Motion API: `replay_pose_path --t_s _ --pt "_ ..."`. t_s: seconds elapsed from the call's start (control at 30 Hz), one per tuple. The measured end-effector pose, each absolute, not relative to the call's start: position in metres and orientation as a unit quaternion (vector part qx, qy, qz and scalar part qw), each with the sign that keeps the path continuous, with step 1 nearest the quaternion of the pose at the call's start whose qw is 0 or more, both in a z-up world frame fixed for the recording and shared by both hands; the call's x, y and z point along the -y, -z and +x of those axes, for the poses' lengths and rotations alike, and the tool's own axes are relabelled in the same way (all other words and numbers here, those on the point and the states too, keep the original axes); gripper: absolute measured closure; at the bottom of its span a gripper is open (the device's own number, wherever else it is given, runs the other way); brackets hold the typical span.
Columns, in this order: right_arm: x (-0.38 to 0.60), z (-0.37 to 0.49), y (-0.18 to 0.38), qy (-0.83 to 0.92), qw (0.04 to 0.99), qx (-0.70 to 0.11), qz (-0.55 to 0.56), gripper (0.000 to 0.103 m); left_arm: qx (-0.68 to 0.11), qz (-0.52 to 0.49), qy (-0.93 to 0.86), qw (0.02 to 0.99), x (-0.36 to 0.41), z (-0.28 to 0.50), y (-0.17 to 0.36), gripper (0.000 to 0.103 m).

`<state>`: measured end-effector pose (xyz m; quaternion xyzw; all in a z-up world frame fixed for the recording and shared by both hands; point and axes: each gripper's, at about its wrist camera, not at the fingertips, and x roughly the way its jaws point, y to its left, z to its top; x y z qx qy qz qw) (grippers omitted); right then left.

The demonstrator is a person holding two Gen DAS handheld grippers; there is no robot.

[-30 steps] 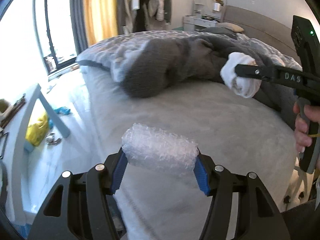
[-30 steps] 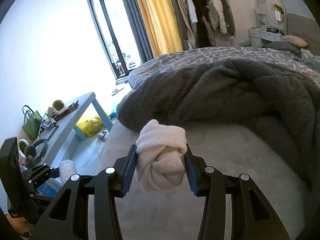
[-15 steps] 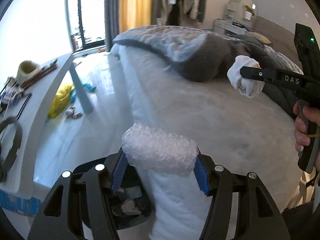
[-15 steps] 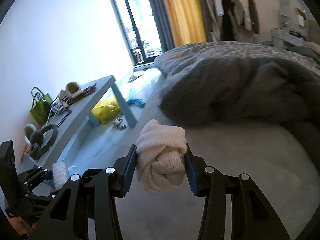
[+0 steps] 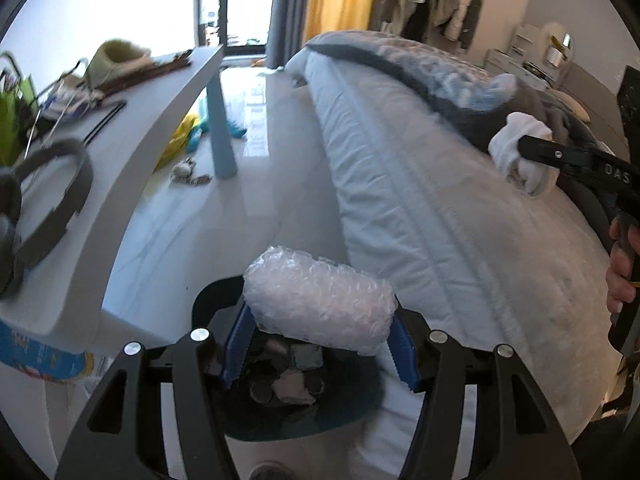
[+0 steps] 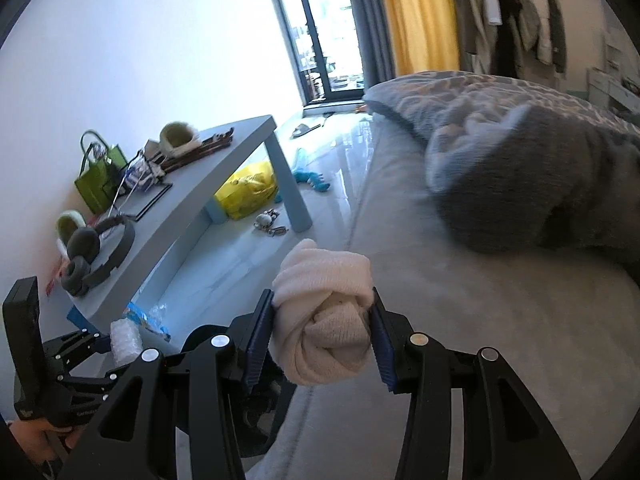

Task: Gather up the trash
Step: 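Carry the bubble wrap and white sock with both tools over the green bin, then open the left tool dropping the bubble wrap while the right tool releases the sock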

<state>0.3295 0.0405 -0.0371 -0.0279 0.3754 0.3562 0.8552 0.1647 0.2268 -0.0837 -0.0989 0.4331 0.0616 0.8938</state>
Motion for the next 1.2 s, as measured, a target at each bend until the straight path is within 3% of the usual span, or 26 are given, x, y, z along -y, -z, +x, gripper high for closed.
replay_pose_path --t_s 0.83,1.07,1.2 --pt "-0.181 0.267 0.081 -0.448 0.786 -0.406 -0.129 0.057 -0.548 -0.162 -0.057 0.819 -0.291 0.157 0.169 0.039" --pt "-0.194 0.270 0.102 -0.442 0.774 -0.430 -0.141 0.057 -0.559 -0.162 -0.064 0.811 -0.297 0.152 0.167 0.023" --pt "-0.198 0.274 0.113 -0.435 0.768 -0.448 -0.142 0.057 -0.549 -0.164 -0.067 0.817 -0.299 0.150 0.158 0.019"
